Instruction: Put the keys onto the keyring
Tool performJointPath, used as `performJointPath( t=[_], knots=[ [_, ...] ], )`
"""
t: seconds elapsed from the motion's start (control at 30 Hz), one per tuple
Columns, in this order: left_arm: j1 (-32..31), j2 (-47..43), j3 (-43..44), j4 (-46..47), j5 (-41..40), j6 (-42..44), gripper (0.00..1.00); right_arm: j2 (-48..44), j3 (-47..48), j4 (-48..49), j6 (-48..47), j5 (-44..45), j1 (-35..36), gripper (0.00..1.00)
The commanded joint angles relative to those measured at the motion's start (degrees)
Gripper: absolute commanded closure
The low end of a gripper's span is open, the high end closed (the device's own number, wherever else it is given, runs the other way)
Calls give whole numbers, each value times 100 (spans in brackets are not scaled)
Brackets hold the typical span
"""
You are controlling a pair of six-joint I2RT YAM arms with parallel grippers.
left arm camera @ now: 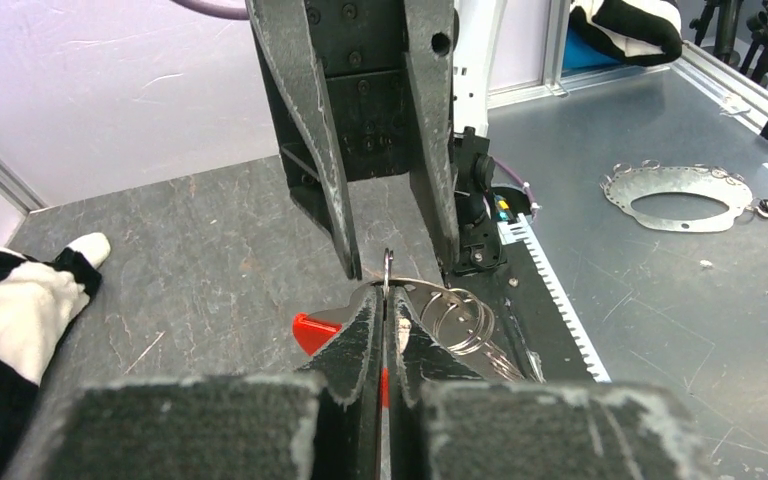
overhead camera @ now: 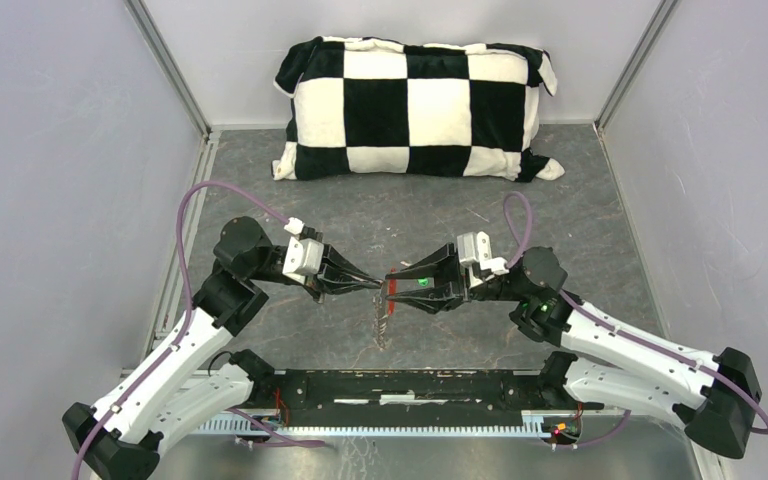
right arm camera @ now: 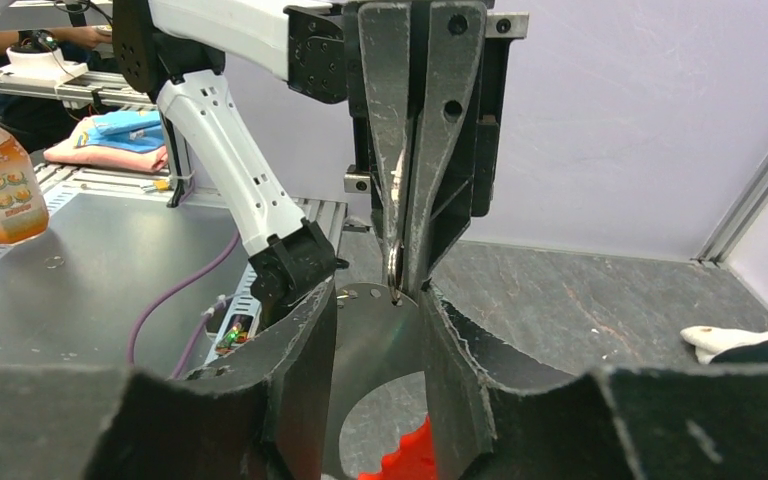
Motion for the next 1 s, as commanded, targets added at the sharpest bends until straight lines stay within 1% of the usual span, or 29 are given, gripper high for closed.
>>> performJointPath(
  t=[0.0, 0.17, 0.33, 0.43, 0.5, 0.6, 0.73, 0.77, 0.83, 0.9, 0.97],
  knots=[
    [-11, -53, 3, 327, -21, -284, 98, 108, 252, 354, 125, 97, 17, 59],
    [-15, -46, -25, 327, 17, -284, 98, 169, 262, 418, 178, 187, 39, 63],
    [-11, -37, -53, 291, 88, -213, 98, 191, 271, 429, 216, 298, 43, 70],
    [-11, -37, -53, 249, 90, -167, 98, 210, 298, 370, 237, 326, 47, 76],
    [-11, -23, -41, 248, 107, -156, 98, 251, 353, 256, 213, 326, 45, 84],
    [-11, -2, 13, 150, 109, -75, 98, 327, 530, -168, 74, 307, 46, 99],
    [-16, 9, 136, -126, 105, 114, 97, 362, 798, -985, -214, 434, 48, 99],
    [-11, 15, 162, -201, 126, 136, 95, 356, 856, -1170, -284, 499, 50, 99],
    [-12, 36, 261, -524, 181, 400, 82, 333, 990, -1557, -455, 661, 41, 99],
    [-11, 92, 448, -1248, 247, 915, 74, 319, 1136, -1955, -608, 811, 46, 99],
    [-11, 133, 641, -2064, 277, 1434, 70, 338, 1285, -2280, -678, 864, 45, 99]
  ],
)
